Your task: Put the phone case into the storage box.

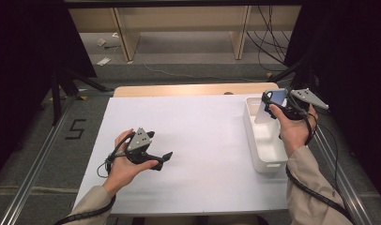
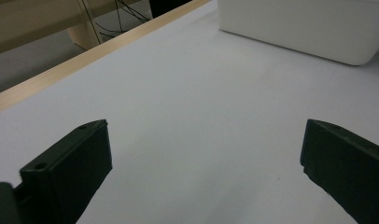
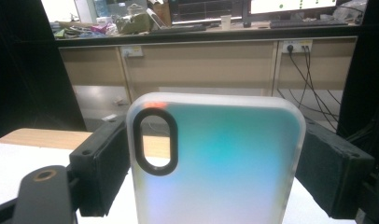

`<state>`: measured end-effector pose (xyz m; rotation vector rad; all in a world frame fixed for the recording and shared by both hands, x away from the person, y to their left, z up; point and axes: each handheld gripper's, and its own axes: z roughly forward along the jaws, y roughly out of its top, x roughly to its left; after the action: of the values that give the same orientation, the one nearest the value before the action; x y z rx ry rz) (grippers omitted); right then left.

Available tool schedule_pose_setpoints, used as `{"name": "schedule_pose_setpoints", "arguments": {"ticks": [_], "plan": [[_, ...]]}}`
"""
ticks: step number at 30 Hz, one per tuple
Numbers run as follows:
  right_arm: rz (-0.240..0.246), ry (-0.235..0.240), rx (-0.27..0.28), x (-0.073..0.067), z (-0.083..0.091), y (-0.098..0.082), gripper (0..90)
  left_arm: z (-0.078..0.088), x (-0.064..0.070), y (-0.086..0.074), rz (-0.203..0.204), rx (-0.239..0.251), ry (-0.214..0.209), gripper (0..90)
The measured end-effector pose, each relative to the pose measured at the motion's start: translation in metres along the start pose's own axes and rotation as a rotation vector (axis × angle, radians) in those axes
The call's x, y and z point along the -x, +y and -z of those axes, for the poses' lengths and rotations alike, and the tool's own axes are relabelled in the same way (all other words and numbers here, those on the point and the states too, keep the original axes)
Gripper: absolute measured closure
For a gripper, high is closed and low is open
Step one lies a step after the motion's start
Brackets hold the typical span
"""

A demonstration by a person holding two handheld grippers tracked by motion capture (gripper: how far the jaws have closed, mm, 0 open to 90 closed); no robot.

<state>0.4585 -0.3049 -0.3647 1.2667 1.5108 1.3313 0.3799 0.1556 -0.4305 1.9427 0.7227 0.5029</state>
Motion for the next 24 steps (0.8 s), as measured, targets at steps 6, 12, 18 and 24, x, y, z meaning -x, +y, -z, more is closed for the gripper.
{"name": "schedule_pose_setpoints", "arguments": {"ticks": [6, 12, 18, 24], "plan": [[0.001, -0.001, -0.007, 0.0, -0.003, 0.0, 18.2, 0.0, 0.0, 0.0, 0.0, 0.001, 0.0, 1.3], [0.002, 0.0, -0.013, -0.001, -0.007, -0.001, 18.2, 0.0, 0.0, 0.0, -0.001, 0.001, -0.001, 1.4], [0.006, 0.0, -0.02, -0.002, -0.011, -0.003, 18.2, 0.0, 0.0, 0.0, 0.0, 0.001, -0.001, 1.4], [0.006, -0.002, -0.025, -0.002, -0.013, -0.002, 18.2, 0.0, 0.0, 0.0, 0.0, 0.002, -0.001, 1.4]]}}
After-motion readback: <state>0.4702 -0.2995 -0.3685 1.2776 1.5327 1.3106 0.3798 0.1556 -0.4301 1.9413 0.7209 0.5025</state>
